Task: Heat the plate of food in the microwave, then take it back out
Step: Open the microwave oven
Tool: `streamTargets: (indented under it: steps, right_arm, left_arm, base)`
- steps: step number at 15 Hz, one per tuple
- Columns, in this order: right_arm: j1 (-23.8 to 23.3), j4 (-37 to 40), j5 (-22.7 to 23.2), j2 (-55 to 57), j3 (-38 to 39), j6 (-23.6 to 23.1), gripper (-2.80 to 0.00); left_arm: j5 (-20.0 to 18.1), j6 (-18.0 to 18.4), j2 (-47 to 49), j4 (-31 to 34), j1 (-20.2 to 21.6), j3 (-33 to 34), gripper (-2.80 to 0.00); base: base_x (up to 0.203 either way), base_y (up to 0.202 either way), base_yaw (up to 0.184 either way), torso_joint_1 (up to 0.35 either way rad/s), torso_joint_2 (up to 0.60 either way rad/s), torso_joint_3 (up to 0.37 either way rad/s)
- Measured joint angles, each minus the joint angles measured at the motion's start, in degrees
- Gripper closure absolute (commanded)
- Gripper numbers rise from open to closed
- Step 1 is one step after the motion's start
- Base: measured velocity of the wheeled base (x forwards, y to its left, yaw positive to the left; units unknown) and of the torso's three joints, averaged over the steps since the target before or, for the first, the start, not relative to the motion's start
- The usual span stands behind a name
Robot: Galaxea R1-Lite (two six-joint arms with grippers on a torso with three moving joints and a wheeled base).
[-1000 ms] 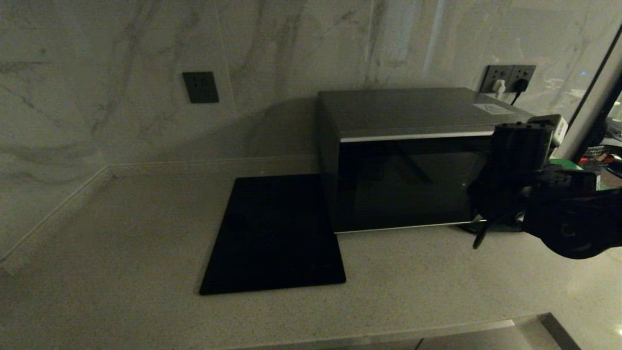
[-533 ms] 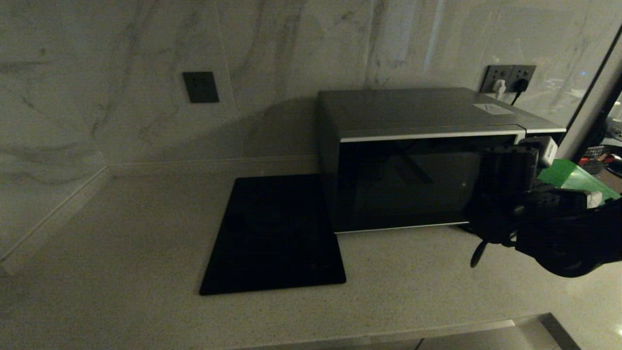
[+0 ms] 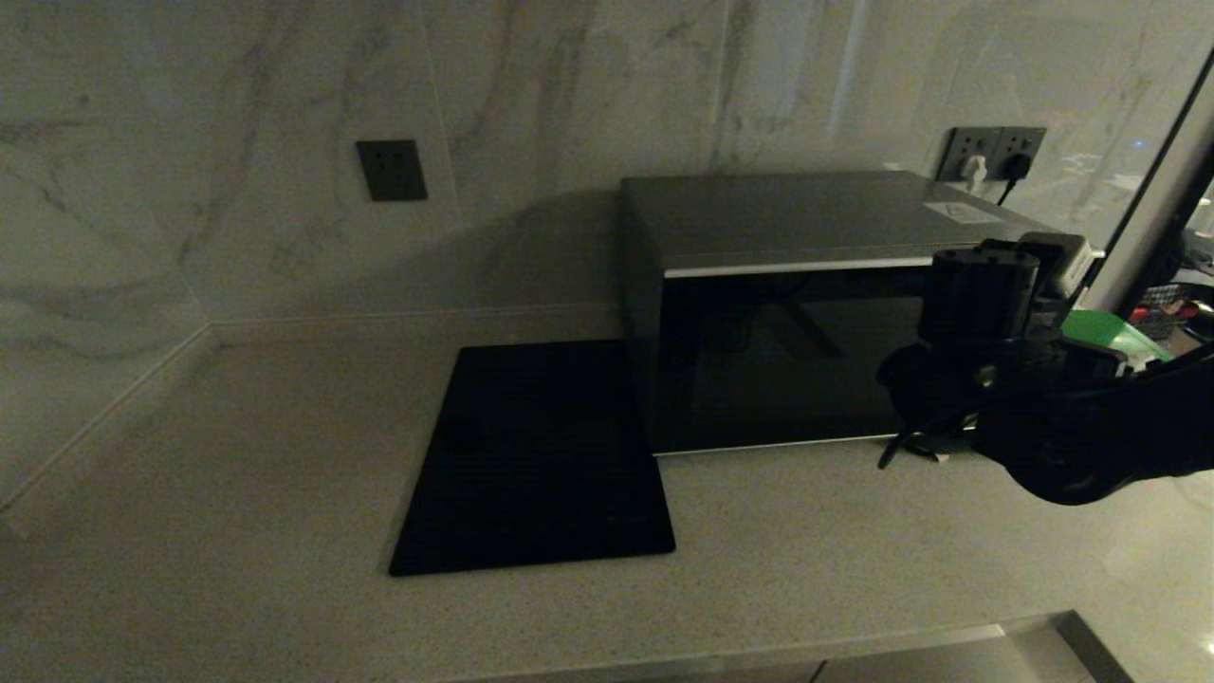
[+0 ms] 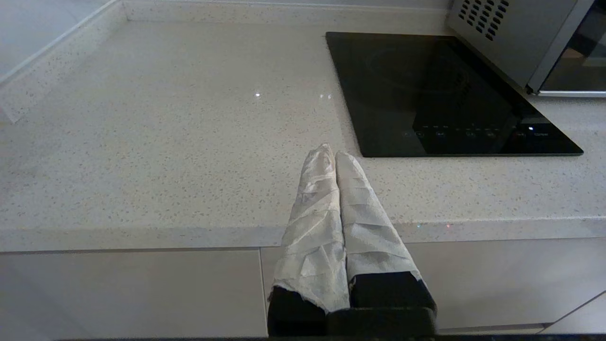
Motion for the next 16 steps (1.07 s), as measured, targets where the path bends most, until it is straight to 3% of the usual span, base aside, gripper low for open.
streamTargets:
  steps: [4,16]
  right_arm:
    - [-0.1,-3.1,0.0,4.3,-2.6,2.1,-2.80]
    - [-2.3,-3.3,0.0,11.3,-9.2,0.6,-2.80]
  left_arm:
    - [0.0,0.0,0.0,0.0,0.0,0.0,0.00]
    - [0.0,0.0,0.0,0.0,0.0,0.0,0.00]
  base:
    - [0.000,0.000,0.000,0.000,0.00,0.000]
    - [0.000,0.000,0.000,0.000,0.00,0.000]
